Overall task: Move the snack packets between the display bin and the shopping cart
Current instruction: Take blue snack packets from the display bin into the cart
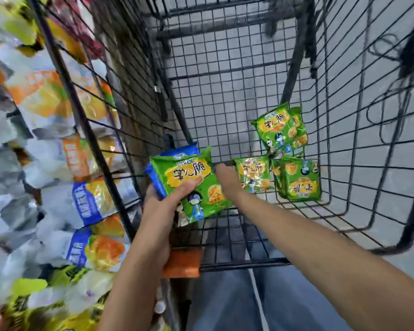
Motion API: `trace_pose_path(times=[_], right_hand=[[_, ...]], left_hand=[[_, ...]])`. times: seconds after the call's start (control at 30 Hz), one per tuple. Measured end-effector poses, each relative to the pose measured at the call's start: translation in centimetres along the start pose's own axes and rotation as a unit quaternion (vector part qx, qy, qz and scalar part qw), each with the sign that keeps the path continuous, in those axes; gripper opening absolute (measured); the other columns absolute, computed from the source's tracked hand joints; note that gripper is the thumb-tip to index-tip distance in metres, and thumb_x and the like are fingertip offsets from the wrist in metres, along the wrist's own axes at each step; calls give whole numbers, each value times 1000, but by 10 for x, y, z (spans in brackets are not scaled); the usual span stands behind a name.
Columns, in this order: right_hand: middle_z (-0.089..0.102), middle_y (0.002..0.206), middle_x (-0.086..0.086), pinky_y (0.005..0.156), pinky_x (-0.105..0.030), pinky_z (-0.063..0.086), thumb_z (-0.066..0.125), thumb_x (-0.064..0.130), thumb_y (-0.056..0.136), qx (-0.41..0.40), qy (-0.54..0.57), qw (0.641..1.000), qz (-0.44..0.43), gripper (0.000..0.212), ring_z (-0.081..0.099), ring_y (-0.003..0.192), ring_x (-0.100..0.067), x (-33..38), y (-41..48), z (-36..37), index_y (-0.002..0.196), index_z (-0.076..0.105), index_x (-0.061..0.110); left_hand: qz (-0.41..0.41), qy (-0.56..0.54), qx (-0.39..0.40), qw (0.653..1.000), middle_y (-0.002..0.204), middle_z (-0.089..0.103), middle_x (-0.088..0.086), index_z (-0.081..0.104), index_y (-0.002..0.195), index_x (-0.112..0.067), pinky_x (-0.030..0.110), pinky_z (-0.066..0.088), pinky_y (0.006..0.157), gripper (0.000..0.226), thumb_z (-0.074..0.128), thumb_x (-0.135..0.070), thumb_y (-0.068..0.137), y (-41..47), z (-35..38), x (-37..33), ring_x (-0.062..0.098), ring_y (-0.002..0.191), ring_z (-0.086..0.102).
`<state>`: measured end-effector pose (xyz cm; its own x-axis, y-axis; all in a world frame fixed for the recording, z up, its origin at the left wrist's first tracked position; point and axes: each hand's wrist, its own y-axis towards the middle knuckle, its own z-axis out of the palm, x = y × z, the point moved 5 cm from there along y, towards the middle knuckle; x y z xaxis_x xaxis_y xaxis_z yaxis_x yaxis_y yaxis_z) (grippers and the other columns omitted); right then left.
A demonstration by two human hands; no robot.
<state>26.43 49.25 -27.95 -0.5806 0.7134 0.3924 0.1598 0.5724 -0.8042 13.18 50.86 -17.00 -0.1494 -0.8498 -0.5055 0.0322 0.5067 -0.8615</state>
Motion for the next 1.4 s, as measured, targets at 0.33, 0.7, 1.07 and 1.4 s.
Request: trace_pose_path(times=[0.33, 0.7, 1.07, 1.4], right_hand=[[69, 86, 5, 63, -23, 55, 52, 40, 92, 76, 432, 898, 3, 23, 65, 65, -8, 9, -43, -70, 92, 64, 21], [67, 91, 4, 74, -24, 50, 66, 18, 82, 84, 498, 863, 27, 18, 55, 81, -15, -19, -69, -77, 97, 57, 20], [52, 84, -8, 61, -26, 36, 68, 16, 83, -171, 231, 931, 226, 19, 50, 70, -21, -134, -68, -120, 87, 50, 11], [51, 120, -15, 64, -34, 35, 59, 0, 79, -190, -197, 943, 191, 54, 60, 102, -36, -108, -79, -123, 124, 29, 4]], left_hand=[[0, 6, 4, 1000, 111, 71, 4, 57, 124, -16, 39, 53, 87, 89, 78, -43, 42, 17, 9, -12, 23, 102, 67], [10, 23, 30, 999, 117, 68, 7, 55, 124, -17, 51, 49, 96, 63, 51, -59, 77, 25, 45, -10, 25, 107, 65], [6, -47, -67, 997, 93, 70, -1, 56, 119, -19, 31, 54, 63, 35, 59, -38, 90, 57, 15, -11, 10, 71, 69], [-6, 22, 5, 1000, 99, 71, -1, 57, 113, -23, 35, 56, 66, 32, 61, -42, 87, 52, 38, 2, 14, 77, 71]])
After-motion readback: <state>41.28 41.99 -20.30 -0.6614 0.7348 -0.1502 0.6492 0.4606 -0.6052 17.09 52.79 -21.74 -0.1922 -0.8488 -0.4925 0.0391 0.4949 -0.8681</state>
